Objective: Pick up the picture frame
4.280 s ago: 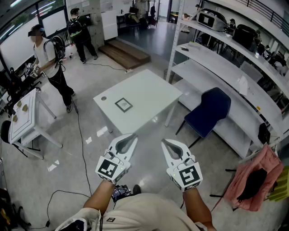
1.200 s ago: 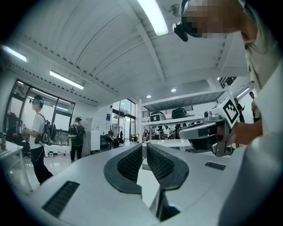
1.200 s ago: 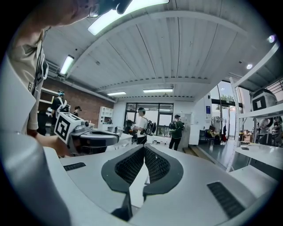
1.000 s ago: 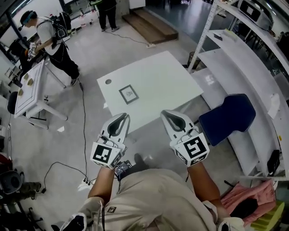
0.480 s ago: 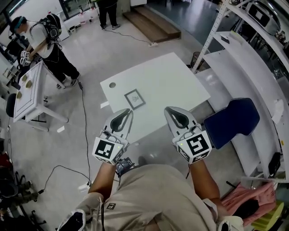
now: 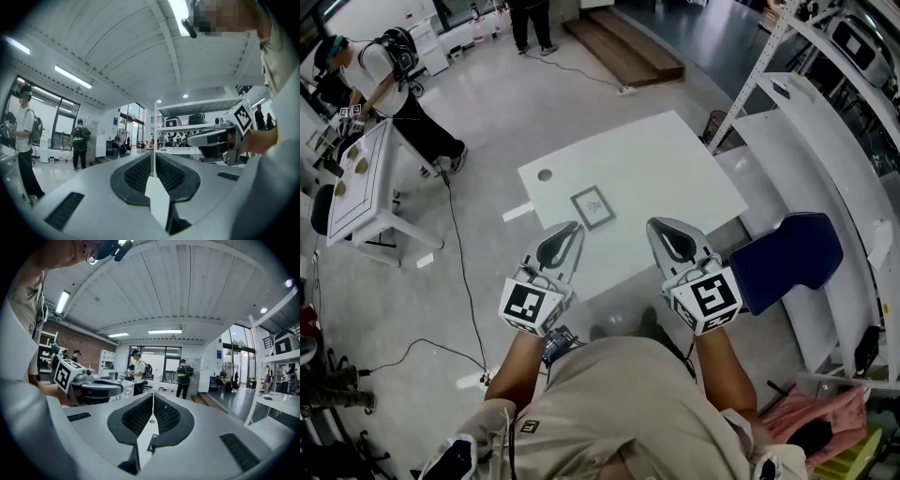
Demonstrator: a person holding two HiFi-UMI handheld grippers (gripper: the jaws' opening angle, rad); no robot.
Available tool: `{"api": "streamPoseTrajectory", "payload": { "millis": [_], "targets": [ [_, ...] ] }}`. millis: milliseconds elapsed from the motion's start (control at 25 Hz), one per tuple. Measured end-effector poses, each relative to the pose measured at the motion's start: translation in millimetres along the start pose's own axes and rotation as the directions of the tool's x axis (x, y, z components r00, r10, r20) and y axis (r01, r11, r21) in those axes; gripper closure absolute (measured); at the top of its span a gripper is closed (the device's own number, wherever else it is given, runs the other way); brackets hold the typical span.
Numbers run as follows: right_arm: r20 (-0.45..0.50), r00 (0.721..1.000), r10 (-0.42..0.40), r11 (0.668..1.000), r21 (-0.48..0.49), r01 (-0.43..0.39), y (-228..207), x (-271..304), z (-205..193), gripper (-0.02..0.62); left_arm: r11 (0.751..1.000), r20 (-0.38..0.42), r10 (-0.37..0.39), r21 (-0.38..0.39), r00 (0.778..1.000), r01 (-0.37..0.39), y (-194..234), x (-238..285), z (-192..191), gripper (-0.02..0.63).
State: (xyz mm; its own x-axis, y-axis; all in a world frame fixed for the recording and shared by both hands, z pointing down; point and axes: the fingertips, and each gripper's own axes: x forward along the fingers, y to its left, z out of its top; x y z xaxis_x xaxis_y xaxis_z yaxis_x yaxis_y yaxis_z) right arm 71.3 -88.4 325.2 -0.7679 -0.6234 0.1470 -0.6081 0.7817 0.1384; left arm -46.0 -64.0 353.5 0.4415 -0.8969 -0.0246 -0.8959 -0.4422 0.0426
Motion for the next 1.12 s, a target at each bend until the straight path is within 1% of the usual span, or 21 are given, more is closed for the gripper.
{"api": "streamPoseTrajectory", "payload": {
  "millis": [200,520,800,1120],
  "targets": [
    [-0.011,0.999,0.032,0.999,-0.005,-0.032,2.9,20.3,-3.4,0.569,0.999,0.012,0.034,-0.01,0.999,-0.034,18.6,-2.9,-6.0,0.566],
    [-0.02,0.997,0.08,0.997,-0.001,-0.08,-9.3,52.7,-11.8,0.569,0.995,-0.017,0.099,-0.026,0.995,-0.1,45.3,4.9,-21.1,0.566],
    [-0.046,0.991,0.125,0.992,0.021,-0.124,-24.6,96.5,-22.8,0.569,0.984,-0.08,0.162,-0.061,0.984,-0.167,81.9,19.7,-43.6,0.566],
    [-0.096,0.98,0.177,0.984,0.042,-0.173,-44.0,145.5,-47.6,0.568,0.973,-0.144,0.191,-0.104,0.971,-0.206,113.8,49.1,-79.6,0.566]
  ]
}}
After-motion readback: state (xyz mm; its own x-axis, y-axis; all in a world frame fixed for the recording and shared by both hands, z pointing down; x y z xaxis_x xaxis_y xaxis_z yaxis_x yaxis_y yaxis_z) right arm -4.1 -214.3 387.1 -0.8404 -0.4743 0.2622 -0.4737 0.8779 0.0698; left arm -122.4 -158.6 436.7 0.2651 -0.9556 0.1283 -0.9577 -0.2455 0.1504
